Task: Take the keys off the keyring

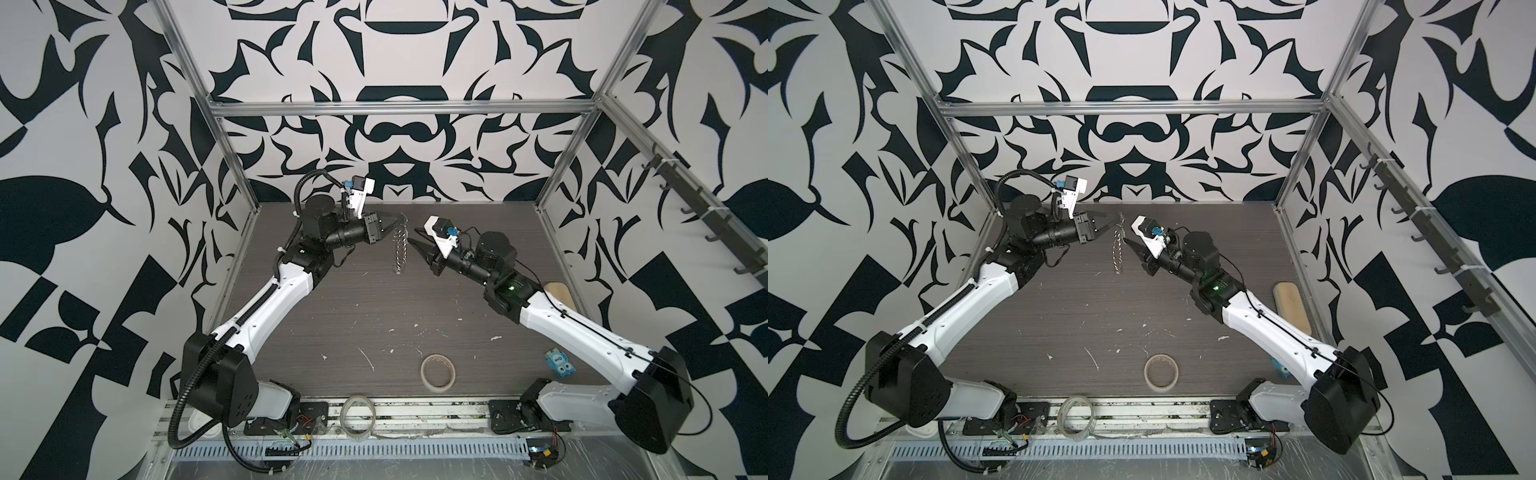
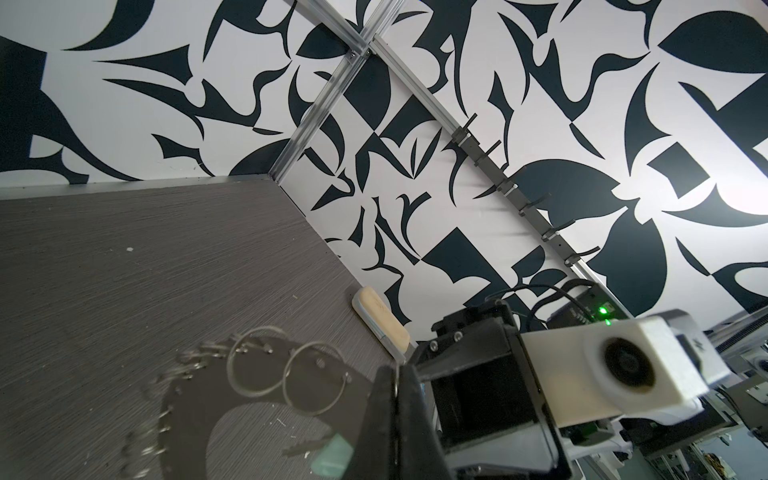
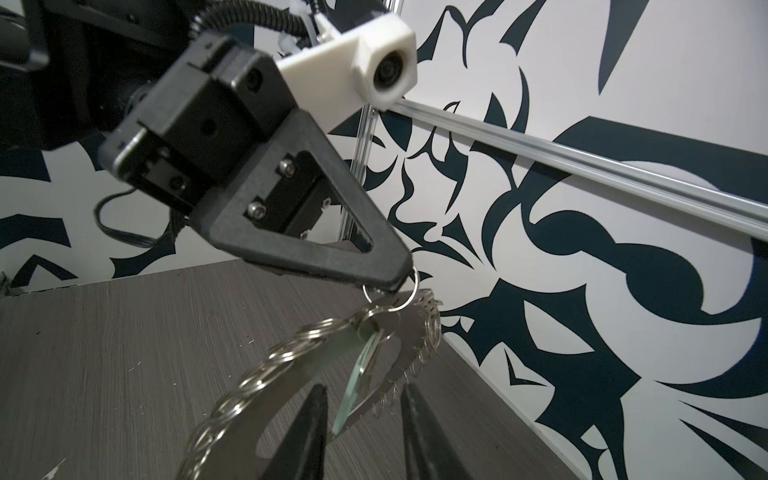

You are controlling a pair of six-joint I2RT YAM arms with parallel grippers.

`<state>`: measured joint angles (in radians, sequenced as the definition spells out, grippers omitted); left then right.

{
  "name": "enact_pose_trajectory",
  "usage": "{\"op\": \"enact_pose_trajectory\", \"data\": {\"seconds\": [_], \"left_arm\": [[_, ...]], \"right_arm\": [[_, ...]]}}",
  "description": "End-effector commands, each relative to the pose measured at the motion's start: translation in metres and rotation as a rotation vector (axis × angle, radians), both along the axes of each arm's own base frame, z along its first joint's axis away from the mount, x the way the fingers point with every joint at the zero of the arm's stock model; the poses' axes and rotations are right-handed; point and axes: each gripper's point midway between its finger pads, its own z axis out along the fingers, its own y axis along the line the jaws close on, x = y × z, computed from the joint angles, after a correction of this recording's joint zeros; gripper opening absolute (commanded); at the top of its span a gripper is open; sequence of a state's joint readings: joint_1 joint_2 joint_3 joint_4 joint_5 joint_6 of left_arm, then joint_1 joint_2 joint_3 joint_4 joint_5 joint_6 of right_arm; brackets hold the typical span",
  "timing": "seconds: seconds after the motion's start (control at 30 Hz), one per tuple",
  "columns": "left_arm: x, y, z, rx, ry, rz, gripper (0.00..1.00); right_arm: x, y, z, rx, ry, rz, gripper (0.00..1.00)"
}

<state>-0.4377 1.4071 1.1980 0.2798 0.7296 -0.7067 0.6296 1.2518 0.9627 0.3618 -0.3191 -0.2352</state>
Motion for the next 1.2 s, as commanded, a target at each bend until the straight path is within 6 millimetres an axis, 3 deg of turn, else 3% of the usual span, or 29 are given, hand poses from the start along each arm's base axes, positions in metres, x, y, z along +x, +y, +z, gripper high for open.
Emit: {"op": "enact_pose_trajectory", "data": {"seconds": [0.0,0.53,0.9,1.17], "left_arm": [[-0.012,0.003,0.025,-0.034,-0.070,-0.013,0.00],[-0.015,-0.001,0.024,-0.035,-0.067,-0.016,0.00],[-0.014,-0.001,0.023,-0.034,-0.064,-0.011,0.00],[-0.016,-0.001,0.023,-0.033,-0.065,-0.008,0.00]], "right_arm": [[-0.002,0.001,0.036,0.056,-0.067,0.019,0.33],[0.008,0.010,0.043,0.077,-0.087,0.020,0.35],[0.021,-0.014,0.053,0.123,-0.136,-0.145,0.30],[0.019,-0.008,0.050,0.105,-0.130,-0.106,0.28]]}}
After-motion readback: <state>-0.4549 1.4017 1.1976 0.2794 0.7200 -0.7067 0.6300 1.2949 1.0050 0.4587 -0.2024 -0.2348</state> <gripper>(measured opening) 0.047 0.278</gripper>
